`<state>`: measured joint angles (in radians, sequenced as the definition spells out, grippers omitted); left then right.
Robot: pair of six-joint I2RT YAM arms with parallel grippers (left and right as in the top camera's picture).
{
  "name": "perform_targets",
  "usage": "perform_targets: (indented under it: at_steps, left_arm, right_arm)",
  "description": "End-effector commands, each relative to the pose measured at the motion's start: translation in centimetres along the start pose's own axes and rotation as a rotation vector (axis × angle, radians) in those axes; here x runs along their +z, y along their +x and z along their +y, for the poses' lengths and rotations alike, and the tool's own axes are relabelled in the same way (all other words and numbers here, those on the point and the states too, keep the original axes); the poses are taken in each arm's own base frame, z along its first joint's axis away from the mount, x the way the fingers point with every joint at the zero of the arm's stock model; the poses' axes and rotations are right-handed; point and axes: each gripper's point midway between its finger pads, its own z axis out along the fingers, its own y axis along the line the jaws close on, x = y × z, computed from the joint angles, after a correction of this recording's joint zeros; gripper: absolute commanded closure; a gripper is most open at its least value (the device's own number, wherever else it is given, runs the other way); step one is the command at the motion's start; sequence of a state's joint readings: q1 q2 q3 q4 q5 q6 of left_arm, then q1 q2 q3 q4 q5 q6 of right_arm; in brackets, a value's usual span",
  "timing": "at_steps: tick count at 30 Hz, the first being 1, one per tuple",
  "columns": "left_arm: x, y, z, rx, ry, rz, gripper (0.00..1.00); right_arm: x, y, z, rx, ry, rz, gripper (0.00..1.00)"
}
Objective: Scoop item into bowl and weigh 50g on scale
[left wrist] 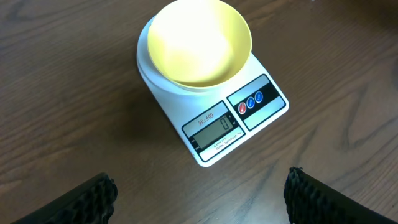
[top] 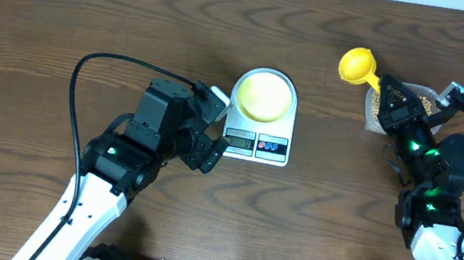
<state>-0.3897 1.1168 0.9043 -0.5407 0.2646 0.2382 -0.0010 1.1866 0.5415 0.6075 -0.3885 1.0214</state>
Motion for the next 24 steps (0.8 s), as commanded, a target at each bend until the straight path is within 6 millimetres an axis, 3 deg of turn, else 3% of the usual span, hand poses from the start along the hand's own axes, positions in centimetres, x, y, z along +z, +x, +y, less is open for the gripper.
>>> perform_targets:
  at_steps: [1,24]
  left_arm:
    - [0.4,0.7,-0.2,0.008,0.016,0.014,0.12]
    - [0.4,0.7,-0.2,0.009,0.015,0.013,0.12]
  right_arm:
    - [0.1,-0.7,0.3,-0.037,-0.003,-0.019,0.99]
    - [0.0,-1.9,-0.2,-0.039,0.032,-0.088,0.99]
